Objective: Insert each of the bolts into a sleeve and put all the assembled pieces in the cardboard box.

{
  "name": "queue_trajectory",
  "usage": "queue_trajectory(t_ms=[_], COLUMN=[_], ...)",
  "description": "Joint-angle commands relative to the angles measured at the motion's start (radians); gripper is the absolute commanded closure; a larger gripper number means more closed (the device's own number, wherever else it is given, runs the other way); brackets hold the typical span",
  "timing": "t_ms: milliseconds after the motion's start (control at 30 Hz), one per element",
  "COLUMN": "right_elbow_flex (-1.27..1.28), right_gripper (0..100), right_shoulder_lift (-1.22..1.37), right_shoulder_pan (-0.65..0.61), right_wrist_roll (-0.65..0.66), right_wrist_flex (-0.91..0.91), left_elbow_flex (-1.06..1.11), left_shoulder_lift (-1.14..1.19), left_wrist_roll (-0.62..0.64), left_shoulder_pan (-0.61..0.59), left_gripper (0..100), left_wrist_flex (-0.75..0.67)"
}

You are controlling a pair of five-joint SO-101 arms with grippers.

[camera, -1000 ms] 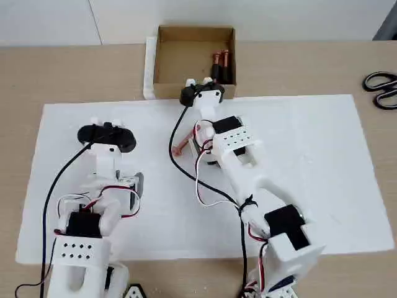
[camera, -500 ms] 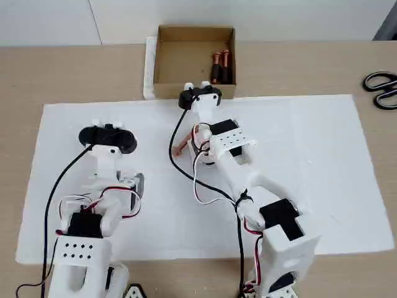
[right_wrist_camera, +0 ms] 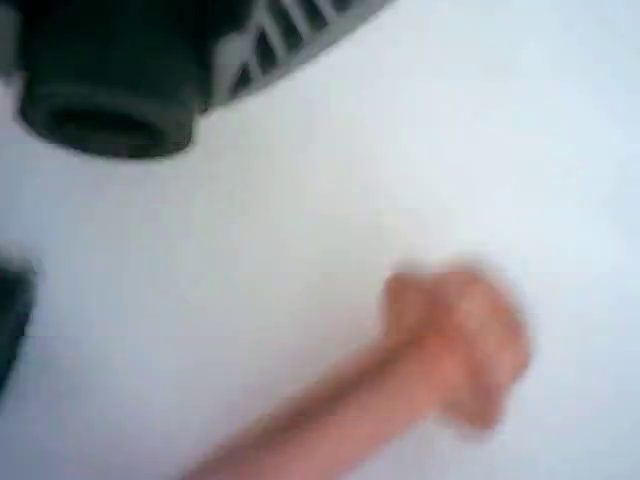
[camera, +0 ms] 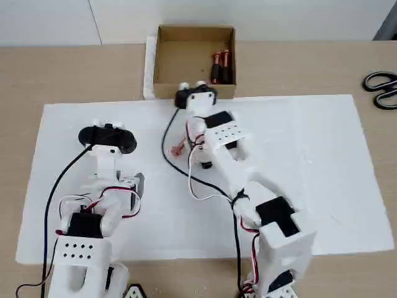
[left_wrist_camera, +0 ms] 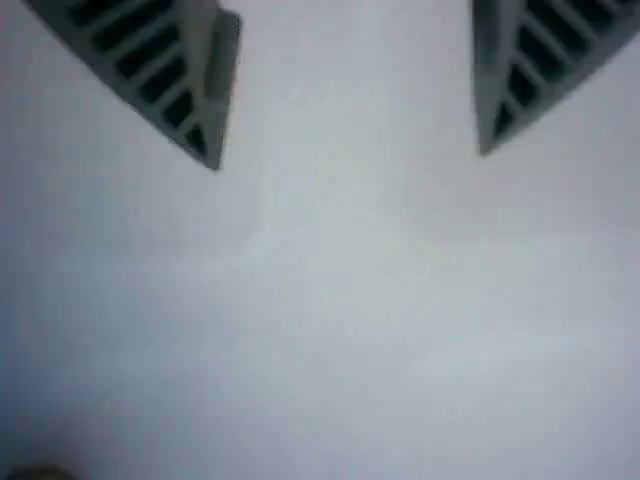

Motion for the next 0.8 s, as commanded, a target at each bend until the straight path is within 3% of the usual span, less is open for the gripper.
queue_trajectory(t_ms=[0, 133, 400, 600, 767], right_elbow_flex=[-0.167, -0.250, -0.219, -0.028, 0.100], right_gripper=[99.5, 99.5, 99.5, 99.5, 99.4], right_shoulder_lift=[-0.160, -0.285, -0.366, -0.288, -0.231], right_shoulder_pan=[0.002, 0.044, 0.265, 0.374, 0.392], right_wrist_roll=[-0.003, 0.012, 0.196, 0.241, 0.249], right_wrist_flex=[0.228, 0.363, 0.460, 0.351, 0.226], left_elbow_flex=[-0.004, -0.004, -0.004, -0.004, -0.004], left_shoulder_lift=[-0.015, -0.015, -0.015, -0.015, -0.015], left_wrist_roll=[0.003, 0.003, 0.003, 0.003, 0.003], left_shoulder_pan=[0.006, 0.006, 0.006, 0.006, 0.006], left_gripper=[84, 84, 84, 84, 84], left_wrist_flex=[-0.023, -0.025, -0.025, -0.025, -0.025])
